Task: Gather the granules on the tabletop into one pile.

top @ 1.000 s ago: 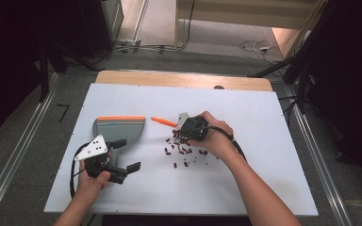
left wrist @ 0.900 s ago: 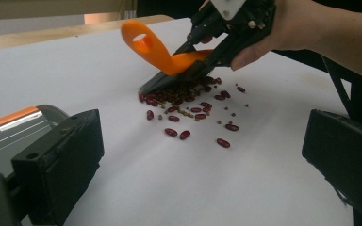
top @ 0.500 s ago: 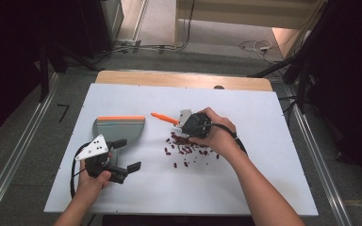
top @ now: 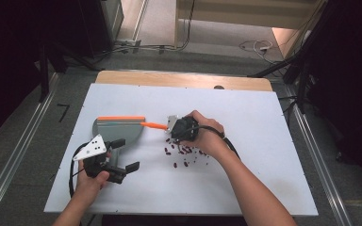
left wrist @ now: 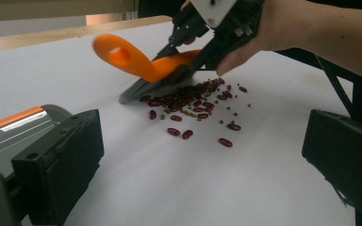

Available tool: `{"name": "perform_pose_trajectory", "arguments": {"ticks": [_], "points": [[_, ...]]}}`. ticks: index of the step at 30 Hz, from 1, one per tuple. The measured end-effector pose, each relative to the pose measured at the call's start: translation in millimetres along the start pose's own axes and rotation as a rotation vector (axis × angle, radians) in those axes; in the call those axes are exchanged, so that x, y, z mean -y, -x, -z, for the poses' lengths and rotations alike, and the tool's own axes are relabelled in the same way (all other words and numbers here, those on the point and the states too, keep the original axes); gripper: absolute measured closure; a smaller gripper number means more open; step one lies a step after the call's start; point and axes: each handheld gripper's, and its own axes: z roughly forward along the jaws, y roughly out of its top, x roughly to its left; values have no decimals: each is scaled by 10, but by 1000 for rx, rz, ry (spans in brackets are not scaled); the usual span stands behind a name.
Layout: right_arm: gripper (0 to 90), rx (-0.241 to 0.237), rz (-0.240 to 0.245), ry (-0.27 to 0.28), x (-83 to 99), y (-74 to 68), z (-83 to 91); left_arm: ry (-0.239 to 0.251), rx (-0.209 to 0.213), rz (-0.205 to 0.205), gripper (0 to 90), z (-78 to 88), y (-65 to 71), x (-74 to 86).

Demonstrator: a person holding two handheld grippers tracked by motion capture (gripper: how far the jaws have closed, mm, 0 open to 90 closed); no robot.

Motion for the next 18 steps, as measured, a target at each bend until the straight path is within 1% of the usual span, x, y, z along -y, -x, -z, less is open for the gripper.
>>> {"name": "perform_pose_trajectory", "arguments": {"ticks": [2, 3, 4, 5, 7, 9, 10, 11, 12, 13, 14, 15, 16, 17, 18], "points": [[687, -19, 10, 8, 17, -53, 46, 3, -2, 3, 1, 5, 3, -3], [687, -29, 8, 10, 27, -82, 73, 5, -3, 3, 1, 6, 3, -5], [687, -28, 15, 14, 35, -106, 97, 5, -4, 3, 2, 7, 3, -6], [687, -44, 27, 15, 45, -134, 116, 5, -5, 4, 1, 5, 5, -6], [687, -47, 42, 16, 63, -184, 157, 3, -4, 4, 1, 1, 7, -7], [687, -41, 41, 17, 79, -210, 186, 1, -6, 4, 2, -2, 10, -7], [687, -46, 39, 20, 89, -223, 194, 1, -7, 4, 1, -2, 11, -7], [687, -41, 40, 27, 99, -221, 206, 0, -6, 3, 2, 1, 10, -7], [687, -43, 23, 22, 110, -219, 228, 3, -6, 4, 2, 2, 9, -7], [687, -31, 21, 36, 115, -192, 248, 5, -8, 4, 1, 5, 5, -7], [687, -24, 8, 43, 119, -169, 284, 4, -9, 5, 1, 9, 1, -7], [687, -4, -19, 59, 118, -149, 330, 7, -10, 5, 1, 11, -4, -7], [688, -12, -62, 72, 108, -124, 386, 8, -10, 8, 1, 13, -7, -6], [687, -30, -127, 85, 89, -107, 449, 7, -12, 8, 2, 14, -11, -6], [687, -37, -186, 107, 60, -87, 512, 6, -13, 6, 1, 13, -15, -5]]}}
